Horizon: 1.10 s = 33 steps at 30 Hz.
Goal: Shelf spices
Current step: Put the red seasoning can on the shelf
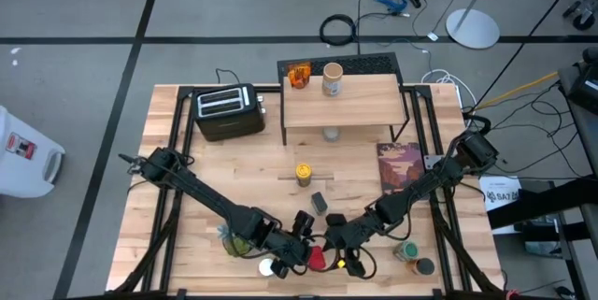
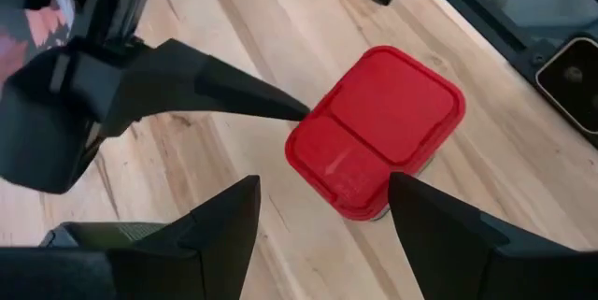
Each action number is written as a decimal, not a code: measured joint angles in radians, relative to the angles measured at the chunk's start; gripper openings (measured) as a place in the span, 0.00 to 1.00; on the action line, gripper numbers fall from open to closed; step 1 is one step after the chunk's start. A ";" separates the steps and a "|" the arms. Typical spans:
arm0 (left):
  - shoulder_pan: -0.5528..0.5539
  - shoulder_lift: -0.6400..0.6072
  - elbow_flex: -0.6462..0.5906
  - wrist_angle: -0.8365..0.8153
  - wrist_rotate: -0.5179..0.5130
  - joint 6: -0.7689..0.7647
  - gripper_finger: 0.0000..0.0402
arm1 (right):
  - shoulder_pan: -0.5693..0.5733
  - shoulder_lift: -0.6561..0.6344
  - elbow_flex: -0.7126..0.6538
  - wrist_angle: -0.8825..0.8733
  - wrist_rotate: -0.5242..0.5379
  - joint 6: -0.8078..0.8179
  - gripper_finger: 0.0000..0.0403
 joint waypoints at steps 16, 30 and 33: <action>0.000 0.000 0.000 -0.022 0.048 0.017 0.61 | -0.038 -0.003 0.000 0.034 -0.007 -0.056 0.64; 0.033 0.000 0.000 0.000 0.112 0.052 0.61 | -0.027 -0.050 0.000 -0.090 -0.007 0.018 0.64; 0.042 0.000 0.000 0.021 0.148 0.073 0.61 | -0.016 -0.059 0.000 -0.110 -0.007 0.049 0.64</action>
